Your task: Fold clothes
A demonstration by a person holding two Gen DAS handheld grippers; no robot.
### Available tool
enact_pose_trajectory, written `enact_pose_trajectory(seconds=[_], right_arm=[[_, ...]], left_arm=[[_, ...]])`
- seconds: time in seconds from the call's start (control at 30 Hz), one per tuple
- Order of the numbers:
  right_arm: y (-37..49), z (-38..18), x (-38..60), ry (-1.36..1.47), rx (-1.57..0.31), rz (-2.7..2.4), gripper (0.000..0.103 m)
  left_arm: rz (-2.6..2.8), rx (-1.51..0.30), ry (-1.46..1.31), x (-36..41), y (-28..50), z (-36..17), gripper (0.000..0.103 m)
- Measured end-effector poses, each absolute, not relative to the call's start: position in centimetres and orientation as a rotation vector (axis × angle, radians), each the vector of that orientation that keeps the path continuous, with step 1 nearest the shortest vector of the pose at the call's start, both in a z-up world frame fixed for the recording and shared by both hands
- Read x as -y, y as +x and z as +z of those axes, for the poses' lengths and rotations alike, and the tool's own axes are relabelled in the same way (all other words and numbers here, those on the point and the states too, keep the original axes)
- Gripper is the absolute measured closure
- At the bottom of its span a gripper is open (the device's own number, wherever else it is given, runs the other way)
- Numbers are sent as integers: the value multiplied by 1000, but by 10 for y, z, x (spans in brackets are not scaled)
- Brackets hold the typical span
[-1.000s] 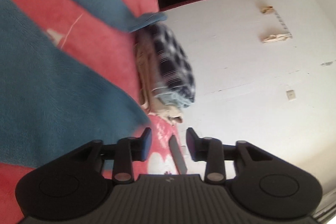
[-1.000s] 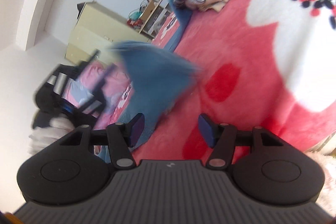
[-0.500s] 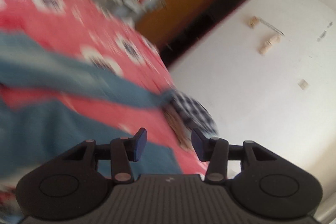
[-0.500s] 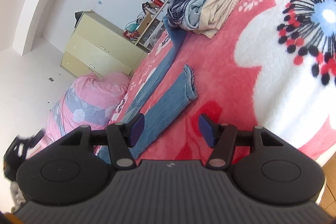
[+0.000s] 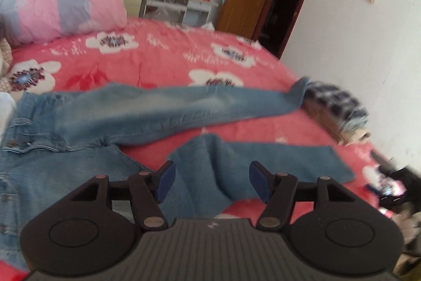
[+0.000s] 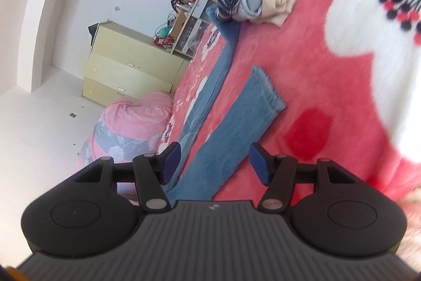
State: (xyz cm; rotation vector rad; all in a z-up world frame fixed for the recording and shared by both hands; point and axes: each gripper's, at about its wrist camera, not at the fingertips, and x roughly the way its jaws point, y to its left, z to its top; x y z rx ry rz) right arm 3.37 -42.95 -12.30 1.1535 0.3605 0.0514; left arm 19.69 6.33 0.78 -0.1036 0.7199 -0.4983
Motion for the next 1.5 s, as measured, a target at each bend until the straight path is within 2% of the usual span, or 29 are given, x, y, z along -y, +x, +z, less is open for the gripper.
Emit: enact_pose_trajectory(seconds=[0.17, 0.23, 0.3, 0.33, 0.37, 0.43, 0.5, 0.63, 0.8, 0.87, 0.9, 0.97, 1.13, 1.37, 1.5], right_arm=[[33, -108, 419, 1105, -378, 52, 45], [33, -109, 418, 1096, -386, 49, 45], [35, -113, 417, 1093, -398, 39, 45], [37, -115, 417, 1094, -405, 33, 45], [39, -117, 417, 1098, -414, 27, 45], [44, -121, 417, 1107, -431, 14, 45], [47, -122, 417, 1104, -437, 16, 45], [54, -115, 412, 1063, -452, 33, 45], [57, -105, 406, 1021, -487, 43, 45], [57, -100, 402, 1008, -495, 49, 45], [56, -98, 400, 1004, -498, 53, 45], [56, -94, 396, 1003, -505, 53, 45], [53, -95, 395, 1065, -515, 19, 44], [45, -111, 413, 1182, -492, -82, 43], [70, -110, 422, 1150, -486, -66, 43]], left_arm=[[-543, -866, -204, -62, 273, -39, 40], [-581, -943, -256, -58, 300, -52, 44], [-611, -1019, -305, -53, 317, -66, 64], [-618, -1020, -311, -52, 316, -68, 84], [-626, -1021, -317, -52, 315, -70, 93], [-666, -963, -344, -55, 302, -66, 96], [-757, -851, -355, -61, 271, -49, 96], [-973, -635, -156, -55, 184, -22, 95], [-1057, -659, 265, -28, 96, -52, 90], [-1037, -684, 339, -27, 81, -69, 81], [-1029, -689, 350, -29, 76, -76, 80], [-1031, -684, 307, -36, 70, -78, 72], [-1022, -673, 216, -47, 71, -85, 61], [-950, -701, 13, -69, 65, -80, 58], [-870, -705, -112, -89, 60, -76, 56]])
